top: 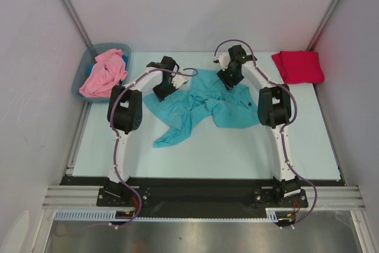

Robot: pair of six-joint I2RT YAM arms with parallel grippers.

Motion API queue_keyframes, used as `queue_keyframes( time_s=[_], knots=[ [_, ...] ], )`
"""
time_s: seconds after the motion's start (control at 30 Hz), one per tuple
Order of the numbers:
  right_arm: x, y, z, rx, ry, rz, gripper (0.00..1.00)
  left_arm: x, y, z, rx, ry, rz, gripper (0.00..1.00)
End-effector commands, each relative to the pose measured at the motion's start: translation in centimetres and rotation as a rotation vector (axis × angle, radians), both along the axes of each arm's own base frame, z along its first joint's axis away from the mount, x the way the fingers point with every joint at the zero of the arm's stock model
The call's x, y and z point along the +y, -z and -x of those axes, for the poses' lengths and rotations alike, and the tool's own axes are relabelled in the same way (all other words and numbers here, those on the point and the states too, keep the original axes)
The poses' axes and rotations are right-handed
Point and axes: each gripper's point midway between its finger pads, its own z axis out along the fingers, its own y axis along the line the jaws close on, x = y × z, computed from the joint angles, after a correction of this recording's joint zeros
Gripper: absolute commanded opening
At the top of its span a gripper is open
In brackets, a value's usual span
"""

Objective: Fold and stack the t-shirts
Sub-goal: Flatten the tshirt out

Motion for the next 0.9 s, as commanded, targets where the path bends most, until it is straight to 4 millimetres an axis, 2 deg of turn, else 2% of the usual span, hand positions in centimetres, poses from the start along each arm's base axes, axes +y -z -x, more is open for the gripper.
queue_keyframes(
  time_s=[0.0, 0.17, 0.27, 0.37, 0.57, 0.87],
  knots=[
    [-2.2, -1.2, -0.1, -0.023, 0.030, 0.054, 0.56, 3.9, 0.9, -0.8, 0.005, -0.062, -0.108, 0.00],
    [-3.4, -0.6, -0.9, -0.035, 0.054, 0.072, 0.55, 7.9, 0.6, -2.3, -0.031, -0.079, -0.269, 0.00],
    [-4.2, -0.1, -1.1, -0.034, 0.064, 0.087, 0.55, 9.3, 0.2, -3.2, -0.057, -0.078, -0.336, 0.00],
    [-5.2, 0.2, -1.4, -0.036, 0.084, 0.097, 0.55, 9.8, 0.2, -4.2, -0.087, -0.080, -0.377, 0.00],
    [-7.2, 0.6, -1.5, -0.029, 0.120, 0.109, 0.54, 10.1, -0.2, -6.5, -0.147, -0.056, -0.470, 0.00],
    [-10.7, 0.8, -2.3, -0.082, 0.203, 0.202, 0.53, 8.1, -1.8, -11.5, -0.330, 0.065, -0.515, 0.00]
  ],
)
